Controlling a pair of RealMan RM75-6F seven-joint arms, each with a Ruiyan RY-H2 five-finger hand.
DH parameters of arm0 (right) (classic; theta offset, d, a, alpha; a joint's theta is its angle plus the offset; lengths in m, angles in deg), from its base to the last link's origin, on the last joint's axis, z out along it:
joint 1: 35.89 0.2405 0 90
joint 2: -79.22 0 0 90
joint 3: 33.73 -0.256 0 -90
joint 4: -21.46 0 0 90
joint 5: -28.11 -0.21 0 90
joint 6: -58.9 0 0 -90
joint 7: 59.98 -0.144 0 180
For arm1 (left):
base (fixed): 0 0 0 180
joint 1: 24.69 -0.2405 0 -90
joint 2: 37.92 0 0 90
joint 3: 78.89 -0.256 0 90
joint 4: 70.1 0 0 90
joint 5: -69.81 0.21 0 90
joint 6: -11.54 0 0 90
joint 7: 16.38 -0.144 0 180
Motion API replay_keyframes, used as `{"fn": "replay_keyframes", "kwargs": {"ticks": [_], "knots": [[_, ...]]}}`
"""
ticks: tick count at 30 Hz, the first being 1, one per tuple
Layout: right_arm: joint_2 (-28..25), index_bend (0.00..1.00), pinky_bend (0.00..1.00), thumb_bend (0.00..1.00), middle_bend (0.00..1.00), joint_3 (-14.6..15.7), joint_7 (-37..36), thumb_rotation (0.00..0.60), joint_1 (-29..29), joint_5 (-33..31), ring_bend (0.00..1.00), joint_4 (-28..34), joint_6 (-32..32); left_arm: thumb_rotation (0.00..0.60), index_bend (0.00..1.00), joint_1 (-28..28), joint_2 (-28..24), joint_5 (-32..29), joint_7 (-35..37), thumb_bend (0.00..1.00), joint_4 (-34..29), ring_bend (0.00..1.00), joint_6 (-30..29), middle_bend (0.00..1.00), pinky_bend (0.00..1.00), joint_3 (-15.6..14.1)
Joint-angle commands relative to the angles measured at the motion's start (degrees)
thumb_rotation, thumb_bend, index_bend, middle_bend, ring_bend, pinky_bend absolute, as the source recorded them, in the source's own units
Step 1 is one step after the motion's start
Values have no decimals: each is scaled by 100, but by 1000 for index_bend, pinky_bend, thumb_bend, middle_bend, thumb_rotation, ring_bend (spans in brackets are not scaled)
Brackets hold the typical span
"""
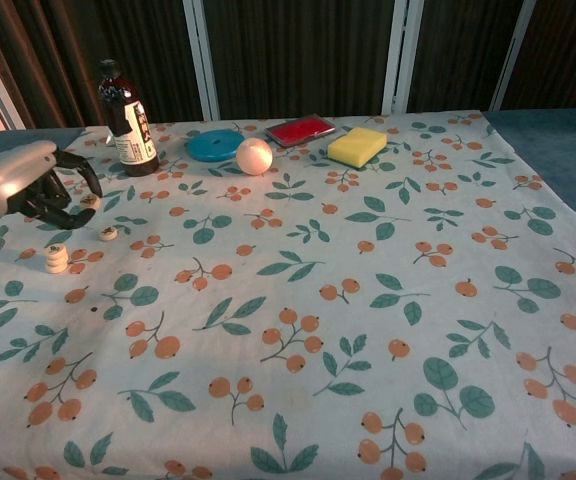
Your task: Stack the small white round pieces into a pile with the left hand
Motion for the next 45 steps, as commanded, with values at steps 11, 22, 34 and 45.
{"fn": "replay_keyframes", "kwargs": {"ticks": [11,22,34,45], "knots": [[13,0,0,118,0,2,30,600,19,-1,0,2,-29,600,545,-157,-157,-298,92,408,108,1000,239,1000,1000,-275],[2,0,0,117,0,3,2,600,10,-10,0,9,-16,600,544,-112,-98,-381,152,408,347,1000,316,1000,1000,-309],[21,0,0,118,0,4,64,600,21,-7,0,7,-33,600,532,-123,-150,-439,275,408,449,1000,421,1000,1000,-345],[24,0,0,118,0,-7,74,600,17,-37,0,8,-30,600,479,-105,-131,-458,328,408,546,1000,495,1000,1000,-381]]}}
